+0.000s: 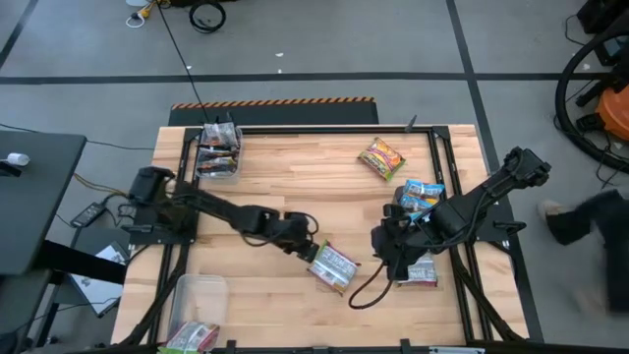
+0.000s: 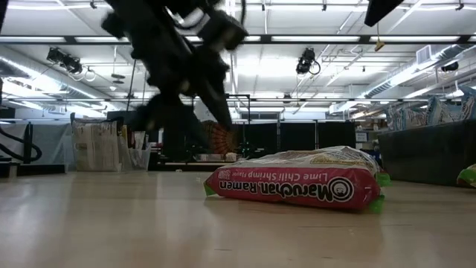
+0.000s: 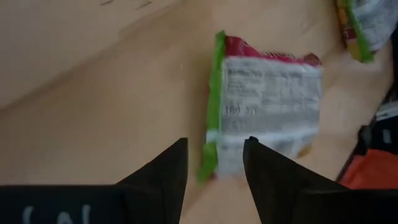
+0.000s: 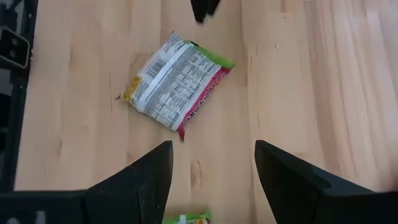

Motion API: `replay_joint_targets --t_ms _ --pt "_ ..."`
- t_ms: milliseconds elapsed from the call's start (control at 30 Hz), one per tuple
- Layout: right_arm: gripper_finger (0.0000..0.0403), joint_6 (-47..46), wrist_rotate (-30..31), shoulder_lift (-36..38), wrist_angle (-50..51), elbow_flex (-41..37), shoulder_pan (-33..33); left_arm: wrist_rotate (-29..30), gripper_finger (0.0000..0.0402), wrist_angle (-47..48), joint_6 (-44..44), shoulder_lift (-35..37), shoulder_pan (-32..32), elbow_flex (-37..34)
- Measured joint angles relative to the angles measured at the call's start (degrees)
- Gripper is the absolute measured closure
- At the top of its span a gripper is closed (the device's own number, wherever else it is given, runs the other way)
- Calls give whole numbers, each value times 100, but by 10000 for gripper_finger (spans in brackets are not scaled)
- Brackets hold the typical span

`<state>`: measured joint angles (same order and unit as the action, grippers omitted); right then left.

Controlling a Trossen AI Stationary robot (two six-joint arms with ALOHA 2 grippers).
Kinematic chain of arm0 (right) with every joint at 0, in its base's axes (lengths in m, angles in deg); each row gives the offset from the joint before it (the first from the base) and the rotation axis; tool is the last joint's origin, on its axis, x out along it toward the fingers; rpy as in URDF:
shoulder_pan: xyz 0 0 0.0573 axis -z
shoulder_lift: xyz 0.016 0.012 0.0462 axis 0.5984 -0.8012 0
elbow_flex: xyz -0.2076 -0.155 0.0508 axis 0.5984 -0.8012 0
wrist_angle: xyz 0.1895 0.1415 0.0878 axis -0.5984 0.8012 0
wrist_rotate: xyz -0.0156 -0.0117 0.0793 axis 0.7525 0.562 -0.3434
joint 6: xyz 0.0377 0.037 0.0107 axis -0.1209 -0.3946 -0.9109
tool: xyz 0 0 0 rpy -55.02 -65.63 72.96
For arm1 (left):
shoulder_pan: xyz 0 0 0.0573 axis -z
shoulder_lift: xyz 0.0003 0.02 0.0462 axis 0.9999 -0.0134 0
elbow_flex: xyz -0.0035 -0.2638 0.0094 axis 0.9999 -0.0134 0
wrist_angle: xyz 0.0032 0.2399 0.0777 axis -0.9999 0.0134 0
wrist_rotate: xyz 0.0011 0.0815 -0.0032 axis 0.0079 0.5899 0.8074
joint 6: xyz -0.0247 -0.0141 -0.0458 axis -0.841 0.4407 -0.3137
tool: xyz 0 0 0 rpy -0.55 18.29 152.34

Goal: Sort Maruchan noodles
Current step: Put the green noodle pack into the bottom transparent bin

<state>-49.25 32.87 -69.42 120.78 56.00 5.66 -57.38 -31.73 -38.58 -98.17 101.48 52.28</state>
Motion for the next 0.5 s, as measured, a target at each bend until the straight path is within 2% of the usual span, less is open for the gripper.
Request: replay_joint_targets --t_ms 133,333,500 --pt "171 -156 2 0 -4 0 44 -809 254 -698 -92 -522 -289 2" --pt "171 -216 2 0 -20 -2 166 -1270 288 -1058 104 -991 -424 0" --pt "171 -233 -26 -2 -44 -7 301 -1656 294 -1593 118 -1151 -366 1"
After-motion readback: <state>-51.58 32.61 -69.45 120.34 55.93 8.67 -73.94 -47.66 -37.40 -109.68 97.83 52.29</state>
